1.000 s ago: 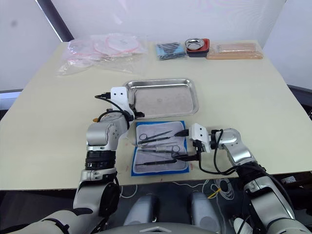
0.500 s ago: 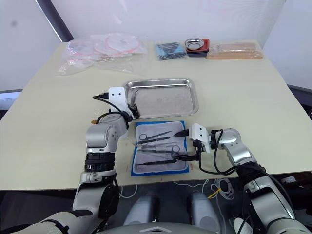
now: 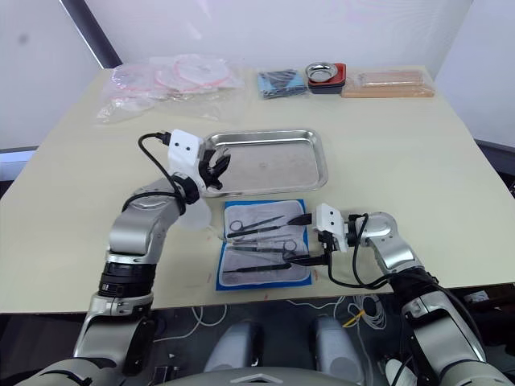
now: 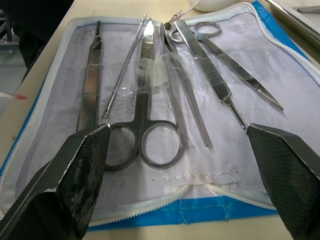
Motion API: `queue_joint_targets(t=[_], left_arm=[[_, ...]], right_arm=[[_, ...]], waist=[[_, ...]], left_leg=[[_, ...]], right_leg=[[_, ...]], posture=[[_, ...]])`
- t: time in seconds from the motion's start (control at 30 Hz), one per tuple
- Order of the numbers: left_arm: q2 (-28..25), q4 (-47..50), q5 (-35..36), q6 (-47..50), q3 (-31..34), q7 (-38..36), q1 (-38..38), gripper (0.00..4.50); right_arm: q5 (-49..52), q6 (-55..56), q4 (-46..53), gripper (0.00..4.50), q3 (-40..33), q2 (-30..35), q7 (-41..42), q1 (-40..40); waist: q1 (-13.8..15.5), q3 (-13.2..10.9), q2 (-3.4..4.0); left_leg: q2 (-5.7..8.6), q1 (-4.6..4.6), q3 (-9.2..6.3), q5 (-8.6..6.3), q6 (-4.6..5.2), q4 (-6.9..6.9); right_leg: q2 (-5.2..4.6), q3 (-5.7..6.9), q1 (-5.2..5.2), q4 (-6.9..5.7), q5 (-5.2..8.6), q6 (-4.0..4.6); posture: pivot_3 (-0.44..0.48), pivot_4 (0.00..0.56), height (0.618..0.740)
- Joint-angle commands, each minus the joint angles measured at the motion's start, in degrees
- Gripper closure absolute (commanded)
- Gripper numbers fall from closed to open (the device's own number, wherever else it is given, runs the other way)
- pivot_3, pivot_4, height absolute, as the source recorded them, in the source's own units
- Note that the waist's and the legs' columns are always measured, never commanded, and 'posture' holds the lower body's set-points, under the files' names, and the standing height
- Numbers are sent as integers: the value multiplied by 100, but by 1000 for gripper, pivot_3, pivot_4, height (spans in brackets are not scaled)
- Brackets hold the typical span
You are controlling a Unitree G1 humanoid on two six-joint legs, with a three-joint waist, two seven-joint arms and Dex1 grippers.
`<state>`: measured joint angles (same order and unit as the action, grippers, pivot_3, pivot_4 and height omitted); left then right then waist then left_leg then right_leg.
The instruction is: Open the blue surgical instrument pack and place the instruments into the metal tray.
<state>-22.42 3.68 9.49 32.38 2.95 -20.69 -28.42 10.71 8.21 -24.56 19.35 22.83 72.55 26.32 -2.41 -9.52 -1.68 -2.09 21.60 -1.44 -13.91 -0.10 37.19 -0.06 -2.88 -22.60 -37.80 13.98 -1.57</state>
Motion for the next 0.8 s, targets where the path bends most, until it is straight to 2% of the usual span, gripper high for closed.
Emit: queue_joint_targets(t=[0.03,0.1,0.23,0.53,0.63,0.67,0.8], left_arm=[[-221,192,312,-704,175,-691,84,2572],[-396,209,372,-883,162,-1011,180,2572],[-803,473,1275,-819,424,-2242,475,2572],[-1829,548,1449,-1509,300,-3958,1313,2572],[-2095,620,1518,-1999,353,-4616,1590,1816],[-2189,661,1598,-2066,373,-4837,1672,1304],[-2587,589,1617,-2384,454,-5413,1884,61]], right_arm=[[-502,-204,-507,0,253,109,-111,-359],[-479,-191,-506,0,231,85,-130,-382],[-491,-176,-579,0,234,41,-135,-337],[-484,-262,-371,0,213,124,-121,-440],[-469,-289,-333,0,204,127,-108,-457],[-462,-294,-320,0,205,127,-100,-468],[-451,-303,-256,0,218,114,-77,-520]], waist=[[-7,0,0],[-10,0,0],[-11,-1,0],[-4,-4,3],[1,-5,5],[4,-5,5],[2,-6,6]], left_leg=[[0,1,1,0,0,0],[-1,1,3,0,0,-2],[-4,3,0,0,0,-6],[-17,8,-3,0,1,-10],[-22,9,-5,-1,1,-14],[-23,8,-6,-1,1,-17],[-22,6,-4,-1,1,-35]], right_leg=[[-1,0,0,2,0,0],[-1,-3,0,5,0,0],[1,2,-2,7,0,1],[-6,-9,-18,8,2,4],[-13,-12,-20,13,3,5],[-18,-15,-20,17,3,5],[-55,-13,-23,24,5,8]], posture=[[0,150,740],[0,150,740],[0,150,740],[0,150,740],[0,150,740],[0,150,740],[0,150,740]])
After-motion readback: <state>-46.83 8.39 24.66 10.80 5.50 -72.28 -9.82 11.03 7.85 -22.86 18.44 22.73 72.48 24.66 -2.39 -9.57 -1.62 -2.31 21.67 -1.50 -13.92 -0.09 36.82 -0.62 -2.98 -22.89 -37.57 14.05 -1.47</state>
